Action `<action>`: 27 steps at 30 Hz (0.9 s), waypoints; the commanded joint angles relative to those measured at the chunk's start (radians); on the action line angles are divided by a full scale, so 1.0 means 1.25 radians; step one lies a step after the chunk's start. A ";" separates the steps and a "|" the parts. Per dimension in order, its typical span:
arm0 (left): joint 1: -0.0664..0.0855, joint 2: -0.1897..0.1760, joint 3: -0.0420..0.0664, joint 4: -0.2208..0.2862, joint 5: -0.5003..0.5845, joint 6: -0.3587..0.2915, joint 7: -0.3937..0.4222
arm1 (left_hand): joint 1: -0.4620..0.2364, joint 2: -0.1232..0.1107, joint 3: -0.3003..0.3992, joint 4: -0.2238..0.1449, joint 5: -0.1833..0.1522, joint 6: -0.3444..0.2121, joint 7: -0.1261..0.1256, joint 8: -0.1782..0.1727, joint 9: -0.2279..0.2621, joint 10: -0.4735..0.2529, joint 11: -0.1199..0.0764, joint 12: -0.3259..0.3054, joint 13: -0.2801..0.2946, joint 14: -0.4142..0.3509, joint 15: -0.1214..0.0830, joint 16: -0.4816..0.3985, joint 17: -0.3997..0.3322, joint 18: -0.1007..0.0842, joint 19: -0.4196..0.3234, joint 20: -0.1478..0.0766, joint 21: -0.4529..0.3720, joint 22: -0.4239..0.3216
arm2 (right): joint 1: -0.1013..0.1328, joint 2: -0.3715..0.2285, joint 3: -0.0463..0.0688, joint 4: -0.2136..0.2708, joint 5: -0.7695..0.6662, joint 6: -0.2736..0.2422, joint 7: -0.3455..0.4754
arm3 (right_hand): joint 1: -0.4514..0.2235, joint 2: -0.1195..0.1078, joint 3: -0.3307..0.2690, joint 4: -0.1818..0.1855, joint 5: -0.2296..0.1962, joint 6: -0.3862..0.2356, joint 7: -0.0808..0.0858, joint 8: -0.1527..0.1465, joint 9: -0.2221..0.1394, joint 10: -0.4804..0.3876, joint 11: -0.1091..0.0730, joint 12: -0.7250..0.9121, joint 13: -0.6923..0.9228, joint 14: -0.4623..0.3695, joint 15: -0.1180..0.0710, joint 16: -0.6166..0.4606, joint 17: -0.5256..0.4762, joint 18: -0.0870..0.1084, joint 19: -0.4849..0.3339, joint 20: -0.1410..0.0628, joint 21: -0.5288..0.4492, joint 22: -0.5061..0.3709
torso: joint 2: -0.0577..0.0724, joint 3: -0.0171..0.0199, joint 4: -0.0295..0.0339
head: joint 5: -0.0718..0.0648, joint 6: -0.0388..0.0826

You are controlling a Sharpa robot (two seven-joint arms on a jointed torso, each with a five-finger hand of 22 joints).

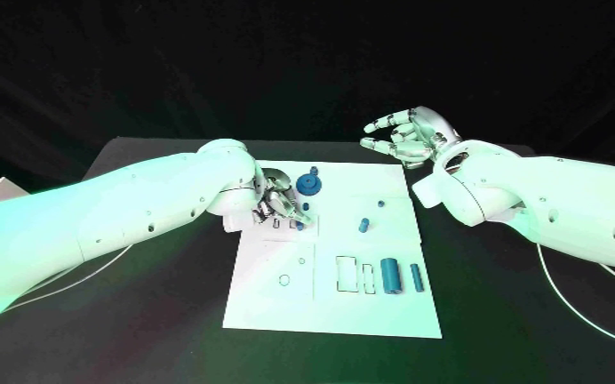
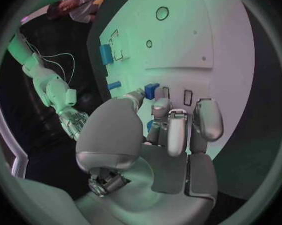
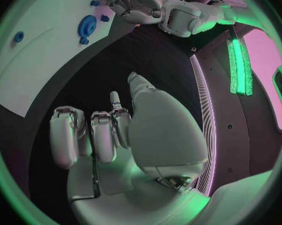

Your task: Assemble the parts on the task board

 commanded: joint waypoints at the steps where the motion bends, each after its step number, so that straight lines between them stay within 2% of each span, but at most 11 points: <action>1: 0.001 0.003 0.000 -0.001 0.022 0.017 0.009 | 0.013 -0.003 0.025 -0.001 0.000 -0.001 -0.004 0.001 0.005 0.000 -0.005 -0.002 -0.001 0.058 -0.007 0.006 0.145 -0.008 0.001 -0.007 0.003 0.001 | 0.000 0.001 0.000 0.000 -0.007 0.013 0.002 | -0.001 0.007 -0.002 0.001 0.004 -0.007 -0.001 0.000 0.000 -0.002 -0.002 -0.002 0.119 0.057 -0.003 -0.005 0.101 0.014 0.022 -0.002 -0.005 0.118 | 0.000 0.0001 -0.0001 | 0.002 0.000; 6: 0.001 0.003 0.000 -0.003 0.030 0.010 0.013 | 0.030 -0.005 0.096 -0.006 0.000 -0.003 -0.005 -0.002 0.021 0.001 -0.007 -0.003 0.000 0.059 -0.008 0.006 0.147 -0.008 0.002 -0.008 0.005 0.006 | 0.000 0.001 0.000 0.000 -0.007 0.014 0.002 | -0.001 0.008 -0.002 0.001 0.005 -0.007 -0.001 0.000 0.001 -0.001 -0.002 0.000 0.120 0.057 -0.003 -0.005 0.101 0.014 0.023 -0.002 -0.004 0.119 | 0.000 0.0002 -0.0001 | 0.002 -0.001; 10: 0.001 0.001 0.000 -0.003 0.040 0.004 0.016 | 0.031 -0.014 0.154 -0.016 -0.001 -0.005 -0.005 -0.001 0.035 0.003 -0.007 -0.002 0.001 0.059 -0.009 0.006 0.147 -0.009 0.001 -0.008 0.006 0.007 | 0.000 0.001 0.000 -0.001 -0.007 0.015 0.001 | -0.001 0.008 -0.002 0.001 0.005 -0.007 -0.001 0.000 0.001 -0.001 -0.002 0.000 0.120 0.057 -0.003 -0.005 0.101 0.014 0.023 -0.002 -0.004 0.119 | 0.000 0.0004 -0.0007 | 0.002 -0.002; 11: 0.001 0.000 0.000 -0.003 0.045 0.001 0.017 | 0.037 -0.019 0.200 -0.035 0.001 -0.007 -0.004 0.002 0.047 0.006 -0.010 -0.002 0.003 0.059 -0.011 0.007 0.148 -0.009 0.001 -0.009 0.006 0.008 | 0.000 0.001 0.000 -0.001 -0.007 0.016 0.001 | -0.001 0.008 -0.002 0.001 0.005 -0.007 -0.001 0.000 0.001 -0.001 -0.002 0.000 0.120 0.057 -0.003 -0.005 0.101 0.014 0.023 -0.002 -0.004 0.119 | 0.000 0.0002 -0.0008 | 0.003 -0.002; 16: 0.001 -0.006 0.000 0.001 0.063 -0.016 0.020 | 0.010 -0.037 0.280 -0.064 -0.001 -0.010 -0.006 0.011 0.074 0.012 -0.008 -0.001 0.005 0.060 -0.010 0.007 0.150 -0.009 0.000 -0.010 0.007 0.010 | 0.000 0.001 0.000 -0.002 -0.007 0.018 0.000 | -0.001 0.008 -0.002 0.001 0.005 -0.007 -0.001 0.000 0.001 -0.001 -0.002 0.000 0.120 0.057 -0.003 -0.005 0.101 0.014 0.023 -0.002 -0.004 0.119 | -0.001 0.0000 -0.0004 | 0.003 -0.001; 17: 0.001 -0.009 0.000 0.003 0.066 -0.019 0.020 | 0.014 -0.041 0.330 -0.094 0.001 -0.009 -0.006 0.019 0.089 0.020 -0.011 0.003 0.014 0.062 -0.012 0.009 0.154 -0.010 0.006 -0.011 0.011 0.017 | 0.000 0.001 0.000 -0.002 -0.008 0.018 0.000 | -0.001 0.008 -0.002 0.001 0.005 -0.007 -0.001 0.000 0.001 -0.001 -0.002 0.000 0.120 0.057 -0.003 -0.005 0.101 0.014 0.023 -0.002 -0.004 0.119 | -0.001 0.0000 -0.0002 | 0.003 0.000; 18: 0.001 -0.011 0.000 0.005 0.070 -0.022 0.020 | -0.003 -0.046 0.355 -0.102 0.002 -0.009 -0.004 0.023 0.098 0.023 -0.011 0.005 0.016 0.062 -0.011 0.010 0.155 -0.010 0.007 -0.011 0.012 0.019 | 0.000 0.000 0.000 -0.002 -0.008 0.018 0.000 | -0.001 0.008 -0.002 0.001 0.005 -0.007 -0.001 0.000 0.001 -0.001 -0.002 0.000 0.120 0.057 -0.003 -0.005 0.101 0.014 0.023 -0.002 -0.004 0.119 | -0.001 0.0001 0.0000 | 0.002 0.000; 21: 0.002 -0.020 0.001 0.013 0.080 -0.031 0.020 | -0.033 -0.055 0.396 -0.128 0.001 -0.009 -0.007 0.030 0.117 0.031 -0.011 0.009 0.022 0.064 -0.012 0.011 0.158 -0.011 0.010 -0.011 0.015 0.024 | 0.000 0.000 0.000 -0.003 -0.008 0.019 0.000 | -0.001 0.008 -0.002 0.001 0.005 -0.007 -0.001 0.000 0.001 -0.001 -0.002 0.000 0.120 0.057 -0.003 -0.005 0.101 0.014 0.023 -0.002 -0.004 0.119 | -0.001 0.0000 0.0007 | 0.002 0.000; 25: 0.002 -0.033 0.005 0.024 0.087 -0.044 0.021 | -0.045 -0.058 0.414 -0.142 0.002 -0.006 -0.008 0.032 0.126 0.037 -0.012 0.013 0.028 0.066 -0.013 0.013 0.163 -0.013 0.015 -0.012 0.018 0.031 | 0.000 -0.002 0.000 -0.003 -0.008 0.020 0.000 | -0.002 0.009 -0.002 0.001 0.005 -0.007 -0.001 0.001 0.001 -0.002 -0.002 -0.002 0.119 0.057 -0.002 -0.005 0.100 0.014 0.023 -0.002 -0.005 0.118 | -0.001 0.0001 0.0014 | 0.002 -0.001; 27: 0.002 -0.043 0.006 0.035 0.082 -0.061 0.025 | -0.060 -0.068 0.440 -0.166 0.020 0.001 -0.009 0.033 0.135 0.047 -0.014 0.018 0.035 0.069 -0.015 0.016 0.169 -0.015 0.024 -0.014 0.024 0.042 | -0.001 -0.003 -0.001 -0.004 -0.008 0.020 0.000 | -0.002 0.009 -0.002 0.001 0.005 -0.007 -0.001 0.001 0.001 -0.002 -0.002 -0.002 0.119 0.057 -0.002 -0.005 0.100 0.014 0.023 -0.002 -0.005 0.118 | -0.001 0.0002 0.0020 | 0.002 -0.001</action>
